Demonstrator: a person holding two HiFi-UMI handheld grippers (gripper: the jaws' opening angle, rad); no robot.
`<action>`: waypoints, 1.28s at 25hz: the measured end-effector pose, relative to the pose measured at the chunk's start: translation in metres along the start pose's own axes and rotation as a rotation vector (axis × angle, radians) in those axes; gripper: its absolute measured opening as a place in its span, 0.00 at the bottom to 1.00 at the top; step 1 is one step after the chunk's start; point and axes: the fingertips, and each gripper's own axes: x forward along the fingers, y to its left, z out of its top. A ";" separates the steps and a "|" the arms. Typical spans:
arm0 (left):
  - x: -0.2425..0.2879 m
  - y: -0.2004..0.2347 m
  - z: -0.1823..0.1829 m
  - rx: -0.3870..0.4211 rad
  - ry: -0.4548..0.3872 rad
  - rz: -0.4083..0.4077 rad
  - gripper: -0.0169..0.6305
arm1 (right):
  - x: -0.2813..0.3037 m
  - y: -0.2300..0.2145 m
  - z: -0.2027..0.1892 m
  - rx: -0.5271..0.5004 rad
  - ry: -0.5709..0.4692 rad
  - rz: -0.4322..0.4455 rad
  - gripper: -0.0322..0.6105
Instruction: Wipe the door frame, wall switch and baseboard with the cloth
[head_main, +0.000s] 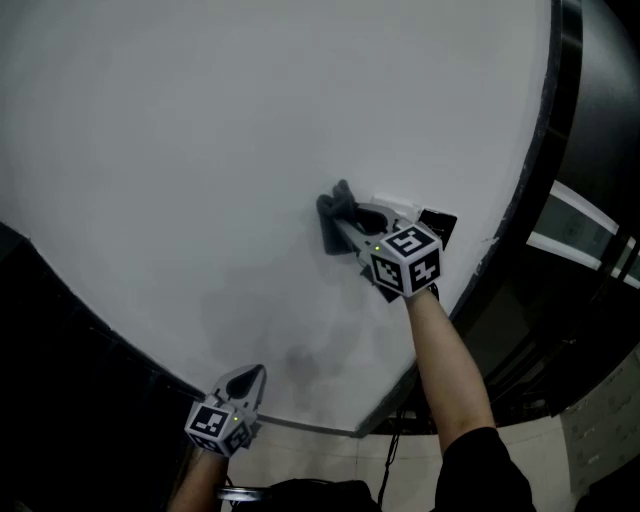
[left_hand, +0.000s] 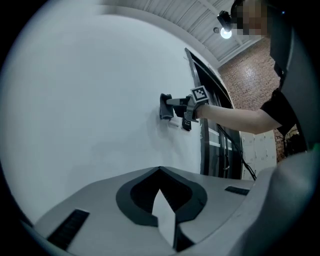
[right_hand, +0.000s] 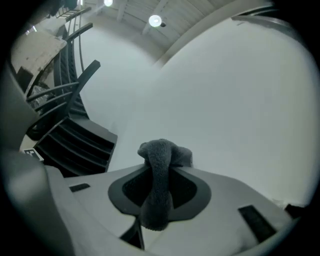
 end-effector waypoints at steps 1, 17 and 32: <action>-0.001 0.000 -0.001 -0.002 0.004 0.003 0.03 | -0.004 -0.010 -0.005 0.028 -0.007 -0.010 0.18; 0.018 -0.025 -0.006 0.036 0.056 -0.055 0.03 | -0.070 -0.081 -0.049 0.072 -0.008 -0.225 0.18; 0.050 -0.068 -0.012 0.026 0.068 -0.100 0.03 | -0.125 -0.122 -0.066 0.058 -0.003 -0.287 0.18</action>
